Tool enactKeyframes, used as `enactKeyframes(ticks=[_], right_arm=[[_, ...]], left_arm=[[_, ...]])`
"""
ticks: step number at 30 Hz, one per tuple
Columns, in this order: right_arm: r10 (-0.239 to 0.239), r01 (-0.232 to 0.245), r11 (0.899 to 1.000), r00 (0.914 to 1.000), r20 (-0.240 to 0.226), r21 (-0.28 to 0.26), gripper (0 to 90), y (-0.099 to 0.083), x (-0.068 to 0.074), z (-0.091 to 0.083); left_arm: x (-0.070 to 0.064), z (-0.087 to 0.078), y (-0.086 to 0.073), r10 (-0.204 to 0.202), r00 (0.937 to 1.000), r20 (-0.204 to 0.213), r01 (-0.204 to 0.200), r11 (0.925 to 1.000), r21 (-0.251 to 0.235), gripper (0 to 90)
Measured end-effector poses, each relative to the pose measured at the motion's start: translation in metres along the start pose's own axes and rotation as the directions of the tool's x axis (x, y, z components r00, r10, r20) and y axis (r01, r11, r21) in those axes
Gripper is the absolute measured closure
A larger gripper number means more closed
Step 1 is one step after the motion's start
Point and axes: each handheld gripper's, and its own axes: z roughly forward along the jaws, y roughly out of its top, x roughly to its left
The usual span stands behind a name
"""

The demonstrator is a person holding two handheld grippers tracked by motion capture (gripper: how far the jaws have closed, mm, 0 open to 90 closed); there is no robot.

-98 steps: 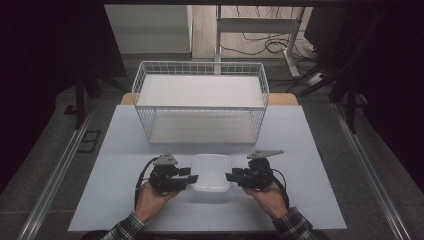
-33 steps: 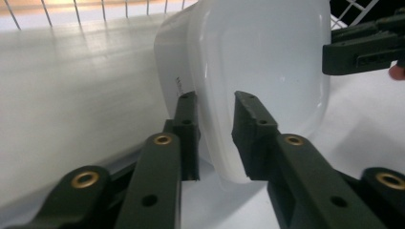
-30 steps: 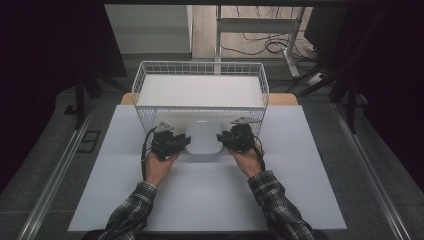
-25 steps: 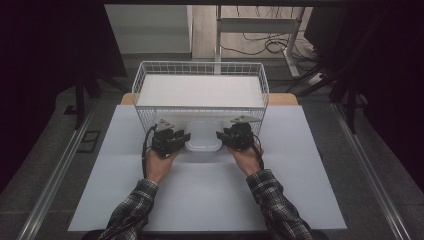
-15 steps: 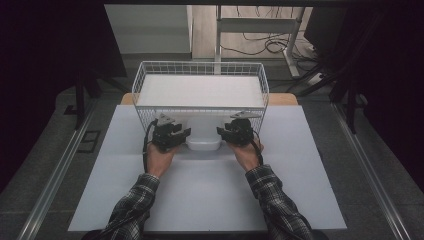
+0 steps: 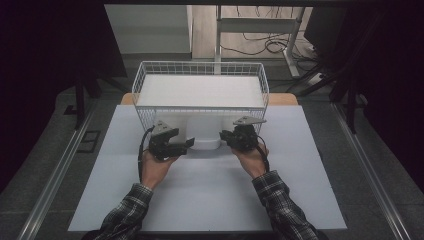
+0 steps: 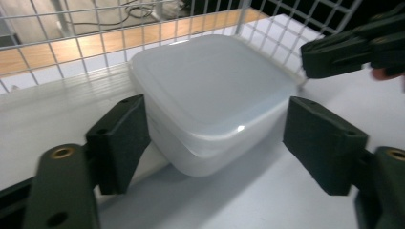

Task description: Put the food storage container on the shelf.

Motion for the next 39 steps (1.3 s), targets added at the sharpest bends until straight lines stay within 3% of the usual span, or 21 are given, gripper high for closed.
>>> enactKeyframes(ticks=[2, 10, 17, 23, 27, 32, 39], right_arm=[[-0.007, 0.007, 1.000, 0.9997, -0.022, 0.003, 86.0, -0.002, 0.002, -0.001], [-0.045, 0.046, 0.999, 0.9968, -0.066, 0.007, 88.6, -0.005, 0.015, -0.008], [-0.088, 0.091, 0.996, 0.9912, -0.099, 0.019, 88.5, -0.010, 0.029, -0.013], [-0.118, 0.124, 0.991, 0.9867, -0.112, 0.047, 88.2, -0.016, 0.038, -0.007], [-0.128, 0.136, 0.989, 0.9842, -0.122, 0.062, 87.6, -0.020, 0.042, -0.002], [-0.140, 0.150, 0.986, 0.9812, -0.133, 0.074, 87.1, -0.024, 0.048, 0.006], [-0.137, 0.149, 0.985, 0.9812, -0.136, 0.084, 87.3, -0.025, 0.049, 0.022]], left_arm=[[-0.002, -0.005, -0.004, -0.010, 0.9998, 0.017, 0.010, 1.0000, 0.001, 19.2], [-0.010, -0.022, -0.023, 0.031, 0.9986, 0.042, -0.031, 0.9995, 0.006, 11.8], [-0.014, -0.033, -0.038, 0.055, 0.9982, 0.023, -0.055, 0.9983, 0.018, 9.2], [-0.021, -0.044, -0.052, 0.105, 0.9944, 0.002, -0.105, 0.9944, 0.009, 5.9], [-0.023, -0.048, -0.059, 0.106, 0.9943, 0.012, -0.106, 0.9939, 0.030, 3.1], [-0.030, -0.052, -0.069, 0.155, 0.9879, 0.014, -0.155, 0.9856, 0.068, 1.2], [-0.038, -0.065, -0.084, 0.187, 0.9823, 0.011, -0.187, 0.9774, 0.099, 0.4]])
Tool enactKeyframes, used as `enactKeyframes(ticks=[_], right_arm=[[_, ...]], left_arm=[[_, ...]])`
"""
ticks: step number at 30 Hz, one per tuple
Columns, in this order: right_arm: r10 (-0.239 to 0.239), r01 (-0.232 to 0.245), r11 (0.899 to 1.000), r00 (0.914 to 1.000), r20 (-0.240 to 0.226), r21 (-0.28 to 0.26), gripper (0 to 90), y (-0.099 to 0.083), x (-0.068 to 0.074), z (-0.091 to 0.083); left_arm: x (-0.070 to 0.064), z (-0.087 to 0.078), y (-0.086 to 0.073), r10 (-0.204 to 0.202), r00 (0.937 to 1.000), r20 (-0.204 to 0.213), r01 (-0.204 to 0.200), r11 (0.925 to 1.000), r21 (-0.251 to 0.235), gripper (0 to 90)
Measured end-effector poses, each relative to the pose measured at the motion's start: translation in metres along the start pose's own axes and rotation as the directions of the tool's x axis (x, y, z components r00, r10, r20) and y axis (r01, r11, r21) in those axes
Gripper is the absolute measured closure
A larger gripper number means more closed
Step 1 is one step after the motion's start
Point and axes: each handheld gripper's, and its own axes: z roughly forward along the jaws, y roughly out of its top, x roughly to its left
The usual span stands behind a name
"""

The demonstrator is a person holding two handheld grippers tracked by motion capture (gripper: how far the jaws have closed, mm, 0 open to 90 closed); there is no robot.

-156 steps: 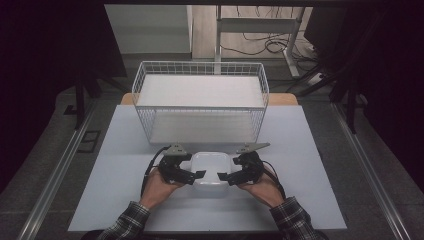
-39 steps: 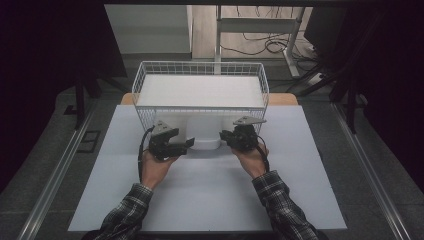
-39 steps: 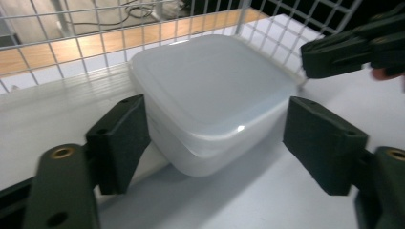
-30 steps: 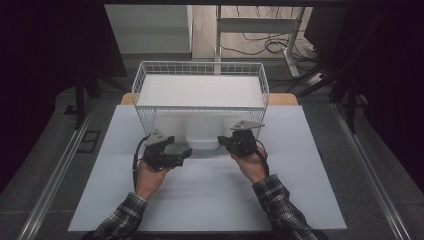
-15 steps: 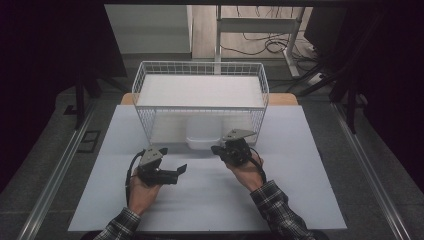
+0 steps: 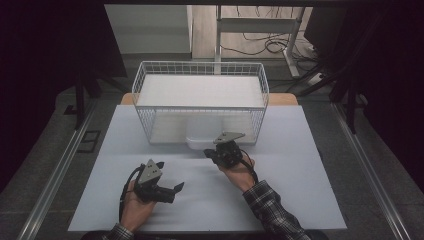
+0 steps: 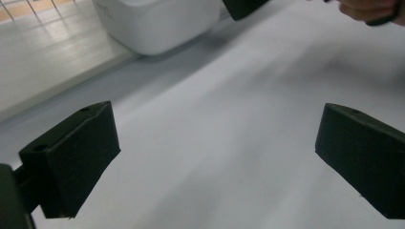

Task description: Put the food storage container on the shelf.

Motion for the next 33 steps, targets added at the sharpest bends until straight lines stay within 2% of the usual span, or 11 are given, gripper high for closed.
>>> enactKeyframes(ticks=[6, 8, 12, 16, 28, 33], right_arm=[[0.030, -0.030, 0.999, 0.9996, 0.001, 0.013, 87.5, -0.003, -0.006, 0.011], [0.036, -0.036, 0.999, 0.9993, 0.010, 0.011, 87.5, -0.004, -0.009, 0.015], [0.045, -0.045, 0.999, 0.9988, 0.019, 0.005, 87.5, -0.003, -0.013, 0.019], [0.054, -0.054, 0.999, 0.9983, 0.021, -0.005, 87.8, 0.001, -0.019, 0.022], [0.053, -0.052, 0.999, 0.9980, 0.035, -0.014, 87.8, 0.014, -0.025, 0.033], [0.056, -0.056, 0.998, 0.9973, 0.047, -0.012, 87.8, 0.018, -0.031, 0.038]], left_arm=[[-0.005, -0.007, -0.008, -0.003, 0.9982, 0.060, 0.002, 1.0000, 0.002, 0.0], [-0.007, -0.009, -0.008, -0.003, 0.9976, 0.069, 0.003, 0.9999, 0.011, 0.0], [-0.009, -0.015, -0.008, -0.007, 0.9936, 0.113, 0.012, 0.9990, -0.042, 0.0], [-0.011, -0.019, -0.008, 0.009, 0.9945, 0.104, -0.004, 0.9988, -0.049, 0.0], [-0.009, -0.021, -0.011, -0.021, 0.9935, 0.112, 0.026, 0.9986, -0.046, 0.0], [-0.009, -0.021, -0.010, -0.017, 0.9939, 0.109, 0.022, 0.9988, -0.044, 0.0]])
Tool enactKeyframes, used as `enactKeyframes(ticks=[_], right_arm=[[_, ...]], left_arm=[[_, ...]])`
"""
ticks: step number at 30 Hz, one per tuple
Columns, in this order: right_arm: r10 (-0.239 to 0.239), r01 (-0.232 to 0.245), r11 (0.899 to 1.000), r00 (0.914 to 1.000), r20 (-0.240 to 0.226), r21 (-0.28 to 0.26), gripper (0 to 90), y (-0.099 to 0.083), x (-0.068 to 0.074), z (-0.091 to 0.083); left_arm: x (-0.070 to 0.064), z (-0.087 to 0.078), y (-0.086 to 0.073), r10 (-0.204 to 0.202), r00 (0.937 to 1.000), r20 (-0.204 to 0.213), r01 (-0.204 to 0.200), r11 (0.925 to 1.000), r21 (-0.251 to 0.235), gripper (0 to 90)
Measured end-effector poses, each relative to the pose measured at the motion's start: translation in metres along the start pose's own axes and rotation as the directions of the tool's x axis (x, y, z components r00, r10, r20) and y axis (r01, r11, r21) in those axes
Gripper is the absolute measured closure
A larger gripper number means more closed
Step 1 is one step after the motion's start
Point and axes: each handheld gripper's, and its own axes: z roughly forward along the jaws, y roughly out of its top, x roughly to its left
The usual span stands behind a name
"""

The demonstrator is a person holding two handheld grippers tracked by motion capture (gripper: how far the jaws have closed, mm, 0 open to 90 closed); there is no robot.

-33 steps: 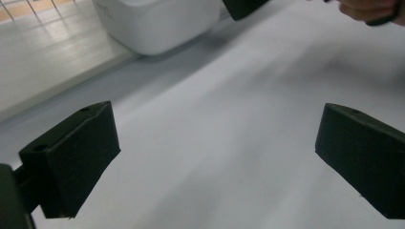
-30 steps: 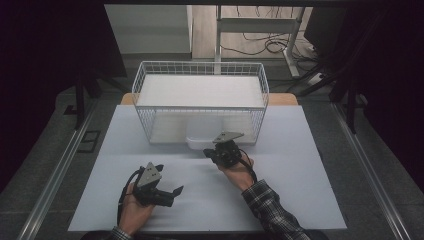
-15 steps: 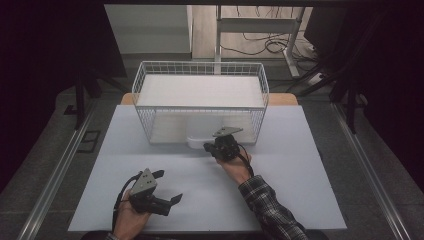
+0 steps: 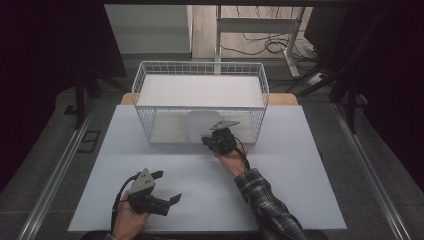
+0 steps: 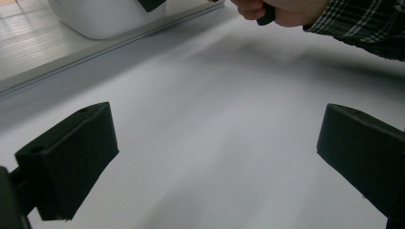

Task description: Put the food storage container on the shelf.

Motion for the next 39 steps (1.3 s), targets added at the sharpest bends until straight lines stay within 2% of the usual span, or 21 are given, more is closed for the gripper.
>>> enactKeyframes(ticks=[14, 19, 22, 29, 32, 39], right_arm=[[-0.001, 0.001, 1.000, 0.9995, 0.032, 0.002, 87.8, 0.009, -0.008, 0.010], [0.002, -0.002, 1.000, 0.9997, 0.023, -0.007, 85.0, 0.009, -0.006, 0.007], [-0.013, 0.013, 1.000, 0.9999, 0.011, -0.014, 79.2, 0.010, -0.001, 0.001], [-0.037, 0.036, 0.999, 0.9990, -0.025, -0.014, 56.5, 0.006, 0.011, -0.012], [-0.053, 0.053, 0.998, 0.9981, -0.031, -0.018, 47.4, 0.002, 0.015, -0.020], [-0.041, 0.039, 0.999, 0.9956, -0.085, -0.016, 27.5, -0.008, 0.015, -0.038]], left_arm=[[0.002, 0.000, -0.001, -0.009, 0.9999, -0.004, 0.009, 0.9999, 0.004, 0.0], [0.002, 0.000, -0.001, -0.011, 0.9999, -0.007, 0.011, 0.9999, 0.007, 0.3], [0.002, 0.001, -0.001, -0.008, 0.9999, -0.013, 0.008, 0.9999, 0.010, 0.5], [0.002, 0.002, -0.002, 0.003, 0.9994, -0.035, -0.002, 0.9999, 0.015, 0.6], [0.003, 0.002, -0.003, -0.011, 0.9995, -0.031, 0.011, 0.9998, 0.014, 0.6], [0.005, 0.002, -0.003, -0.032, 0.9993, -0.020, 0.032, 0.9994, 0.009, 0.6]])
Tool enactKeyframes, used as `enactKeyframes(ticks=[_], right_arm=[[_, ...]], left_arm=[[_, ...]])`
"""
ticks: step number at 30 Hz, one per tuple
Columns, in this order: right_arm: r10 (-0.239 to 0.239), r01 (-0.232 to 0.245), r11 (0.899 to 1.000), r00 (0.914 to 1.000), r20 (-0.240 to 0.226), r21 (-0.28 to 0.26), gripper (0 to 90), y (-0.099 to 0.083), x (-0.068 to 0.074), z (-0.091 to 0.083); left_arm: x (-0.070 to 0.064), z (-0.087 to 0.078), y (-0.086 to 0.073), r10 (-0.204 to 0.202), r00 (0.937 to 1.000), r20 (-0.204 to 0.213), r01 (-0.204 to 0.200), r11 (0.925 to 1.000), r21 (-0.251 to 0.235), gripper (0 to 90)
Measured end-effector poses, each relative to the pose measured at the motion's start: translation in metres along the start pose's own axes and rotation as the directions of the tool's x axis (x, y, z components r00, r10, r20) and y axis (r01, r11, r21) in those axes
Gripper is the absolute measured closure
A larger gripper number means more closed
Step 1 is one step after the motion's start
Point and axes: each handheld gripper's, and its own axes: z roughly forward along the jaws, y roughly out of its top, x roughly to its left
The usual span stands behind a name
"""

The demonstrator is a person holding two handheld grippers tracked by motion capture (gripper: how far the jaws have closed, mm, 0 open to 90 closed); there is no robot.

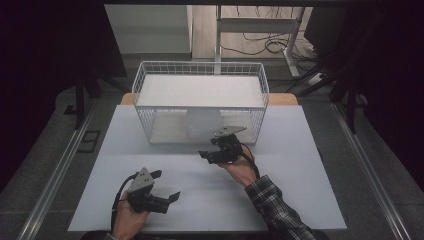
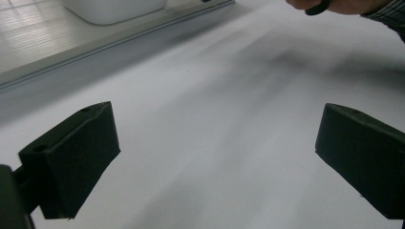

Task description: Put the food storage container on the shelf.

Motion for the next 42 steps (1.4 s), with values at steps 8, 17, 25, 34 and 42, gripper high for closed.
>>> enactKeyframes(ticks=[8, 17, 25, 34, 42], right_arm=[[-0.011, 0.011, 1.000, 0.9999, 0.004, -0.010, 14.3, -0.012, 0.005, -0.024], [-0.031, 0.032, 0.999, 0.9982, 0.052, -0.019, 8.0, -0.032, 0.012, -0.063], [-0.019, 0.021, 1.000, 0.9943, 0.105, -0.022, 6.0, -0.059, 0.013, -0.097], [0.019, -0.014, 0.999, 0.9871, 0.159, -0.034, 3.6, -0.090, 0.010, -0.127], [0.021, -0.029, 0.999, 0.9859, 0.166, 0.046, 1.2, -0.118, 0.013, -0.131]], left_arm=[[0.000, -0.001, 0.000, 0.013, 0.9999, -0.008, -0.013, 0.9999, 0.006, 0.8], [0.001, -0.009, -0.003, 0.044, 0.9970, -0.063, -0.043, 0.9988, 0.024, 2.0], [0.001, -0.017, -0.007, 0.039, 0.9968, -0.070, -0.038, 0.9992, 0.014, 2.3], [0.001, -0.018, -0.010, 0.057, 0.9953, -0.078, -0.055, 0.9980, 0.032, 2.5], [0.005, -0.020, -0.013, 0.032, 0.9970, -0.071, -0.030, 0.9991, 0.030, 2.4]])
